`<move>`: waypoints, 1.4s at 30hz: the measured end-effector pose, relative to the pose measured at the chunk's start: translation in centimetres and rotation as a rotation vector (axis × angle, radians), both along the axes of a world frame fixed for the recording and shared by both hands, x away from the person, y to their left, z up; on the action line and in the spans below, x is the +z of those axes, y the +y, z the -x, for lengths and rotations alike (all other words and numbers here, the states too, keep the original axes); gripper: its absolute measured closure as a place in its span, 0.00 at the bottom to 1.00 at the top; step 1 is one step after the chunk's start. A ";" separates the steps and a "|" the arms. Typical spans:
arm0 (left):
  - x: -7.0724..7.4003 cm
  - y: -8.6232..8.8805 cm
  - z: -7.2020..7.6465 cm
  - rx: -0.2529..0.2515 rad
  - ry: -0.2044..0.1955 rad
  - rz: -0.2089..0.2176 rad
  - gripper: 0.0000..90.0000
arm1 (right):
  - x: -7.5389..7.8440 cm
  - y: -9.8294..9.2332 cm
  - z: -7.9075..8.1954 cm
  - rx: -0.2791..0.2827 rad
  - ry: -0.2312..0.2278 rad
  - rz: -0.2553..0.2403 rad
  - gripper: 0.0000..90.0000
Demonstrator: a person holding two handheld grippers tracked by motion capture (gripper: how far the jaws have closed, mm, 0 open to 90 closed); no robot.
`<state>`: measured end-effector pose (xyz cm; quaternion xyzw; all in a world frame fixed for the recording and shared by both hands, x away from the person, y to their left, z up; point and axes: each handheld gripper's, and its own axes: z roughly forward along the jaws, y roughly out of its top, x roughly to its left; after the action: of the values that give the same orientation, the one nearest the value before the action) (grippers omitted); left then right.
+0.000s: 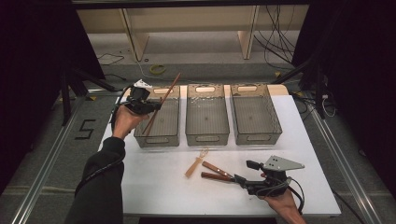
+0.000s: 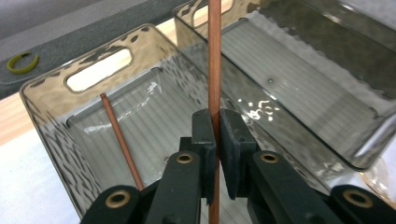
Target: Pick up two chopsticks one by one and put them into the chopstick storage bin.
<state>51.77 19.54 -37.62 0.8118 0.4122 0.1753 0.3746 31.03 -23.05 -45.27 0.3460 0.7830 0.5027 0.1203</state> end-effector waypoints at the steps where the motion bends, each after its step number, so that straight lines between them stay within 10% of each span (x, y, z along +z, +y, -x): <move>1: -0.2 0.0 -0.1 0.007 -0.003 0.000 0.94 | 0.0 0.0 0.0 -0.001 0.001 0.000 0.31; 42: -5.3 1.3 -1.2 0.190 0.089 -0.017 0.88 | 0.0 0.0 0.0 0.003 0.003 0.003 0.31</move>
<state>52.97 20.83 -42.91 0.7792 0.5021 0.1774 0.3306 31.01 -23.01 -45.32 0.3454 0.7844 0.5013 0.1190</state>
